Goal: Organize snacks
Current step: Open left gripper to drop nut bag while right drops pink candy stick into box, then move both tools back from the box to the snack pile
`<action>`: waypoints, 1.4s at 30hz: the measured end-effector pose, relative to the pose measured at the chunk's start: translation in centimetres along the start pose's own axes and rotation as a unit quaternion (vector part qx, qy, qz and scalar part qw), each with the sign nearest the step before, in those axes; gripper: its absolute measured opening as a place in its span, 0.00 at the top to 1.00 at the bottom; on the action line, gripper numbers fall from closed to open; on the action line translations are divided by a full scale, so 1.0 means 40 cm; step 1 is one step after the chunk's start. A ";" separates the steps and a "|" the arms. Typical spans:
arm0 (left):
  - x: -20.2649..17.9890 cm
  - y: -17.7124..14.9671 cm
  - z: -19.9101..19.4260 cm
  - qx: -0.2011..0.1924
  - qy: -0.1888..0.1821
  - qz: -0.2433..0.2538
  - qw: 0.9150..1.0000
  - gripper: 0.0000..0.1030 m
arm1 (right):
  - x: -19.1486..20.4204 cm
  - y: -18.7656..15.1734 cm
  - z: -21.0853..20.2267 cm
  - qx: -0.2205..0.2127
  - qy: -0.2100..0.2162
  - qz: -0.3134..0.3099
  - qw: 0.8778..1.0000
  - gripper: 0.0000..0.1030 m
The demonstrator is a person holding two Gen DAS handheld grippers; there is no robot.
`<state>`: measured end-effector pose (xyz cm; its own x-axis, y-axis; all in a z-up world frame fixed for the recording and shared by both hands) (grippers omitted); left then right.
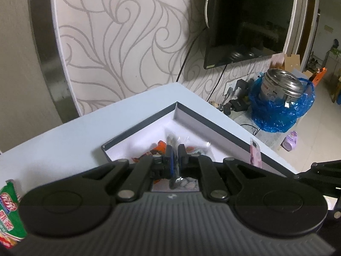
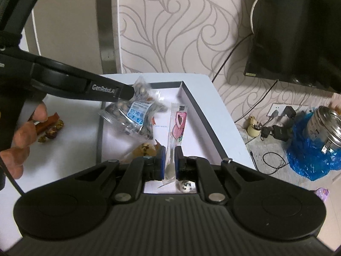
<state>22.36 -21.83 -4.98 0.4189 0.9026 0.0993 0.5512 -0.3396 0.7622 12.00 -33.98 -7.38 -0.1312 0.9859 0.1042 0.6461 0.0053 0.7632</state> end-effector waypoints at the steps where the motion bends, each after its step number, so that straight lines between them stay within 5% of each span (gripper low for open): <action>1: -0.001 -0.001 0.002 0.000 0.002 -0.001 1.000 0.89 | -0.005 0.001 0.007 0.001 0.000 0.003 1.000 0.89; 7: -0.003 -0.002 0.004 0.004 0.002 -0.004 1.000 0.88 | -0.015 -0.001 0.012 -0.005 -0.004 0.014 1.000 0.88; 9: 0.001 -0.001 0.000 0.001 0.008 -0.007 1.000 0.67 | -0.013 0.001 0.011 -0.004 0.002 0.019 1.000 0.77; 11: 0.004 -0.001 -0.014 -0.011 0.015 -0.009 1.000 0.53 | -0.006 0.001 0.004 -0.008 0.002 0.015 1.000 0.46; 13: 0.005 -0.001 -0.030 -0.020 0.020 -0.008 1.000 0.48 | 0.003 0.002 -0.004 -0.016 0.006 0.011 1.000 0.37; 23: 0.065 -0.034 -0.126 -0.046 0.025 -0.026 0.998 0.48 | 0.068 0.006 -0.061 -0.045 0.012 -0.001 0.999 0.36; 31: 0.187 -0.128 -0.193 -0.049 0.070 -0.035 0.996 0.48 | 0.183 -0.003 -0.084 -0.057 0.041 -0.015 0.997 0.36; 42: 0.348 -0.260 -0.193 -0.014 0.119 -0.054 0.991 0.48 | 0.345 -0.027 -0.039 -0.034 0.081 -0.054 0.995 0.36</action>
<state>16.90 -3.69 -6.57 0.1739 0.9714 0.1614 0.5621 -0.2325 0.7937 8.33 -20.65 -5.78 -0.3198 0.9404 0.1159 0.5697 0.0930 0.8166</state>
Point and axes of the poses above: each gripper's, at about its wrist camera, not at the fingertips, and z roughly the way its jaws point, x to its left, y to its top, the point moved 3 cm from there along z, roughly the way its jaws point, and after that the axes turned 10 degrees about y, right-handed, at the moved point
